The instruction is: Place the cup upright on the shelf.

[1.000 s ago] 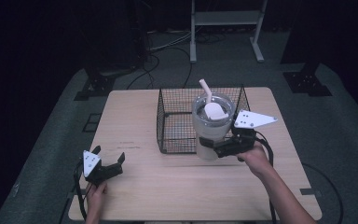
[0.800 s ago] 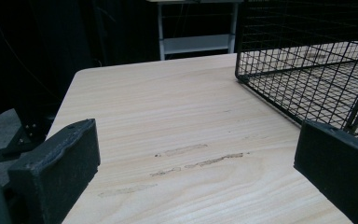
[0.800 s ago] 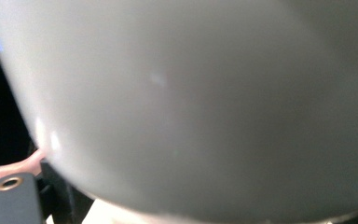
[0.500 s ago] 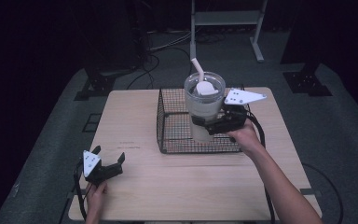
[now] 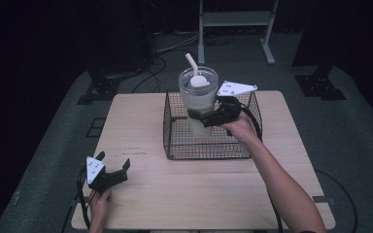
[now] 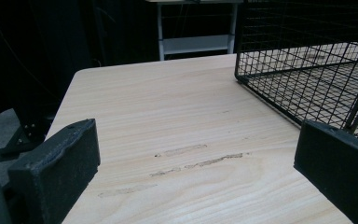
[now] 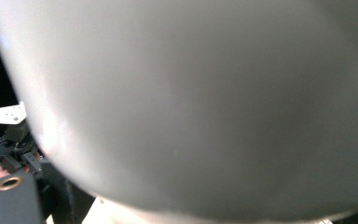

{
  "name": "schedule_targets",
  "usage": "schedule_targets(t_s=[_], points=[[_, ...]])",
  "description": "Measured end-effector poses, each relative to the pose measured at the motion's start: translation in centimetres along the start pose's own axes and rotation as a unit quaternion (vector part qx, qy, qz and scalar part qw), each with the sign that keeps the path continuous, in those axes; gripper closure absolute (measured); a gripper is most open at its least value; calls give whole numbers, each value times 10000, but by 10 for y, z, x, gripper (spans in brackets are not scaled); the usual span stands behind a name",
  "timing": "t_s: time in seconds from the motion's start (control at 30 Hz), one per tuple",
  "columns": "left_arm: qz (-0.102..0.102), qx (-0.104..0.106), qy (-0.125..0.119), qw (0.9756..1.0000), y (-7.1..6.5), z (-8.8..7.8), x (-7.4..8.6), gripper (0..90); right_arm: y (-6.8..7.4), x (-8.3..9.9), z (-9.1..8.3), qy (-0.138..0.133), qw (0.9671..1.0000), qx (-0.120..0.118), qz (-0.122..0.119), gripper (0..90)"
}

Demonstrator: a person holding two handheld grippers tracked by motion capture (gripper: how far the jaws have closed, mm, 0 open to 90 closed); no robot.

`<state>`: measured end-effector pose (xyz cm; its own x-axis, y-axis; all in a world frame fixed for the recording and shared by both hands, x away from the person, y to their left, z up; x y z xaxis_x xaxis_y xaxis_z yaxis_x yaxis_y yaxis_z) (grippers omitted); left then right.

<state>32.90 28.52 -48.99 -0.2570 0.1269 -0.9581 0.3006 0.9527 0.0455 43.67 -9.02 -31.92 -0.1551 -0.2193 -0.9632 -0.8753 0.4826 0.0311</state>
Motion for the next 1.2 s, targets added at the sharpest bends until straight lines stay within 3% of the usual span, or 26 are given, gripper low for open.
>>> schedule_targets(t_s=[0.4, 0.7, 0.9, 1.2], points=[[-13, 16, -2, 10000, 0, 0, 0, 0, -25, 3, 32, 27, 10000, 22, -59, 91], [-14, 18, -8, 10000, 0, 0, 0, 0, -44, 24, 53, 160, 9998, -49, 98, 91], [-26, 25, -10, 10000, 0, 0, 0, 0, -51, 38, 67, 348, 9993, -118, 99, 90], [-38, 36, -18, 10000, 1, -1, 0, 0, -59, 52, 85, 387, 9989, -234, 121, 90]])
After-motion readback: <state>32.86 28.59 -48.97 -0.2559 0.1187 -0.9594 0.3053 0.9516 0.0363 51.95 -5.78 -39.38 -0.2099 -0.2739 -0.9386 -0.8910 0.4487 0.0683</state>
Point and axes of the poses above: each handheld gripper's, and its own axes: z roughly forward along the jaws, x roughly out of its underside, y roughly to its left, the point moved 3 cm from there along z, roughly forward along the jaws, and after that the axes turned 4 degrees about y, right-handed, at the moved point
